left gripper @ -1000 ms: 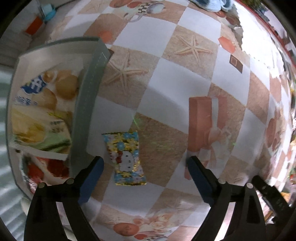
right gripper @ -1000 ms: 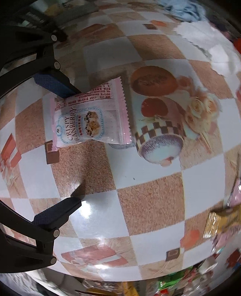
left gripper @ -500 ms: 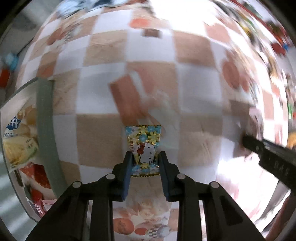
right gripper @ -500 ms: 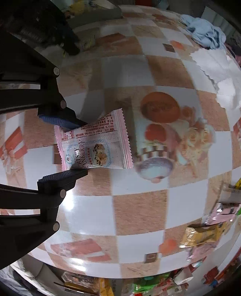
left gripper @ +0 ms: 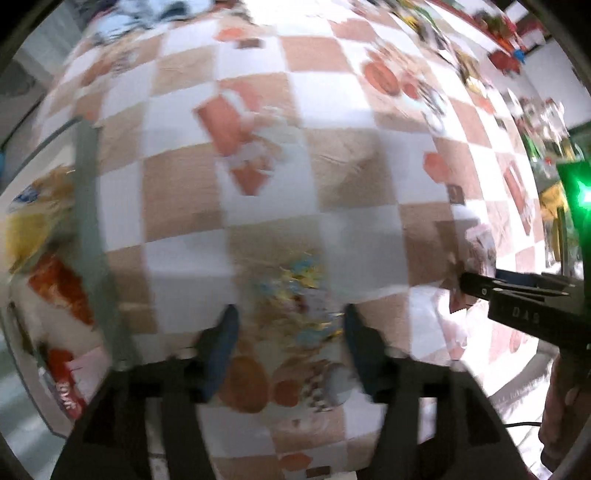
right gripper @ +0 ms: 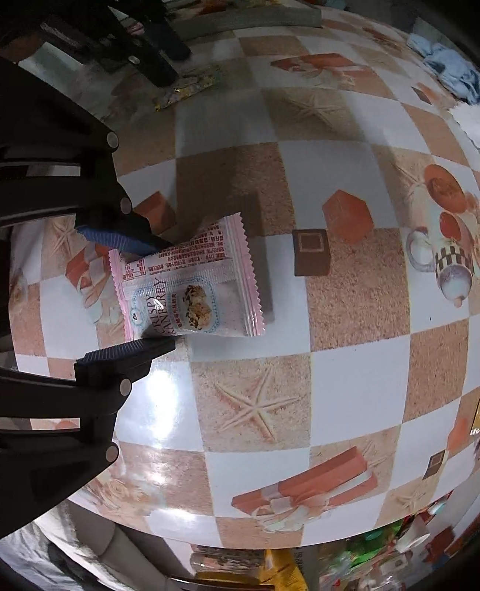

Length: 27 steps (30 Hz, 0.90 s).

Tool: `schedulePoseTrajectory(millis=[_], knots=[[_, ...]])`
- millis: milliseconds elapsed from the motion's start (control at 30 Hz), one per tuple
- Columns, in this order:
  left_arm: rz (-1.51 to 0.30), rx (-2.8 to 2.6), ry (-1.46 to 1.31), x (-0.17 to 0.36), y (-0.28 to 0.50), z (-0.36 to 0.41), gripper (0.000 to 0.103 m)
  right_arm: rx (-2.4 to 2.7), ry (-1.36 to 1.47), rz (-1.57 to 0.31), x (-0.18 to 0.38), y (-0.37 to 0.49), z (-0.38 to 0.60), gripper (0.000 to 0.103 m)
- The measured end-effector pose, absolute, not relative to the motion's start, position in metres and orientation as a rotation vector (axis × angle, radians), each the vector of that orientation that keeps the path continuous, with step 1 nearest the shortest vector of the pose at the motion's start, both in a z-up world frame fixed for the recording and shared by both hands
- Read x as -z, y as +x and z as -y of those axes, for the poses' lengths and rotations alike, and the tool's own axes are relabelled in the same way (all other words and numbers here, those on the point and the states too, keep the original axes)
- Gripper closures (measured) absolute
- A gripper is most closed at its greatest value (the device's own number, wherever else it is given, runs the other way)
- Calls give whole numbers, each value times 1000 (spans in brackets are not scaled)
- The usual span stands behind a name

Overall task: Organize snacks
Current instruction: 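Close the right tool on the pink packet while the left tool reaches the Hello Kitty candy, then close the left tool on the Hello Kitty candy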

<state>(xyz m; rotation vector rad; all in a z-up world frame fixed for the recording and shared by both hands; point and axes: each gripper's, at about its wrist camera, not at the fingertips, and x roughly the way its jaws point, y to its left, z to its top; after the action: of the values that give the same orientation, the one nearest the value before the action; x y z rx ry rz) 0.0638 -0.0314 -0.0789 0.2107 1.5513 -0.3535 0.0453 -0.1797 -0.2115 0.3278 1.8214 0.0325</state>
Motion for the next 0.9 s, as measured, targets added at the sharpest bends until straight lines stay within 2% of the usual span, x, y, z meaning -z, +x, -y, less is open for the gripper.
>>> schedulePoseTrajectory(millis=[33, 67, 133, 333, 467, 667, 900], knots=[[-1546, 339, 205, 77, 66, 26, 28, -35, 348, -1820, 212, 44, 179, 40], [-1545, 327, 195, 75, 69, 20, 27, -49, 359, -1821, 213, 49, 178, 22], [-1552, 316, 192, 75, 71, 1, 27, -67, 360, -1858, 222, 51, 173, 9], [-1568, 322, 228, 74, 59, -3, 25, -58, 303, -1844, 220, 43, 160, 9], [-1619, 290, 171, 76, 39, 26, 25, -67, 343, -1831, 212, 51, 177, 9], [-1645, 233, 125, 87, 44, 45, 25, -67, 419, -1811, 206, 54, 202, 9], [-1710, 134, 71, 112, 51, 48, 25, -90, 382, -1823, 214, 56, 197, 9]])
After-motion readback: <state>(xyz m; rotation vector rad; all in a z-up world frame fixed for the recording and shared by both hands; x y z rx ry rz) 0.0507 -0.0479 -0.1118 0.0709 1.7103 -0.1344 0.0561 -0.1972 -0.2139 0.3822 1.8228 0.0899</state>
